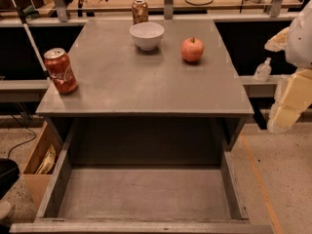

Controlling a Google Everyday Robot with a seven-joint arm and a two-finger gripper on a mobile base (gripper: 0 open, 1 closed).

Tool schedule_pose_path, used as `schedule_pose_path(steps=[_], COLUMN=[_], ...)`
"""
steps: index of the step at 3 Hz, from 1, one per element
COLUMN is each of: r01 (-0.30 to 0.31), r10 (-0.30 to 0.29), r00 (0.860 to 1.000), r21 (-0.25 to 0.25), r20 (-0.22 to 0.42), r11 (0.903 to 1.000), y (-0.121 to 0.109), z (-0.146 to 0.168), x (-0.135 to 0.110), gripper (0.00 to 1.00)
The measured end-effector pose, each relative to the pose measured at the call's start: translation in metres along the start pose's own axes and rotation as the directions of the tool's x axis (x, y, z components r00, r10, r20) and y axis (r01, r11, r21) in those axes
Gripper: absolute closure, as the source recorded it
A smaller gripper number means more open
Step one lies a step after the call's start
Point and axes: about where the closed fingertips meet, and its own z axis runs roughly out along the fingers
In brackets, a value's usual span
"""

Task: Move apple near coke can

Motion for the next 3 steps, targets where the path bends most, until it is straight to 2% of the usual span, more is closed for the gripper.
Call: schedule_pose_path(steps=[1,2,3], r01=[0.0,-0.032,-0.094], r10=[0.0,0.03,0.072], r00=[1.0,0.998,0.979], r21=[0.0,0.044,0.109], r20=[0.0,0.06,0.19], r11=[1.0,0.9985,0.9896], y=[0.0,-0.015,-0.045], z=[0.0,0.003,0.013], x=[0.0,-0.001,-0.007], gripper=[0.0,0.0,0.0])
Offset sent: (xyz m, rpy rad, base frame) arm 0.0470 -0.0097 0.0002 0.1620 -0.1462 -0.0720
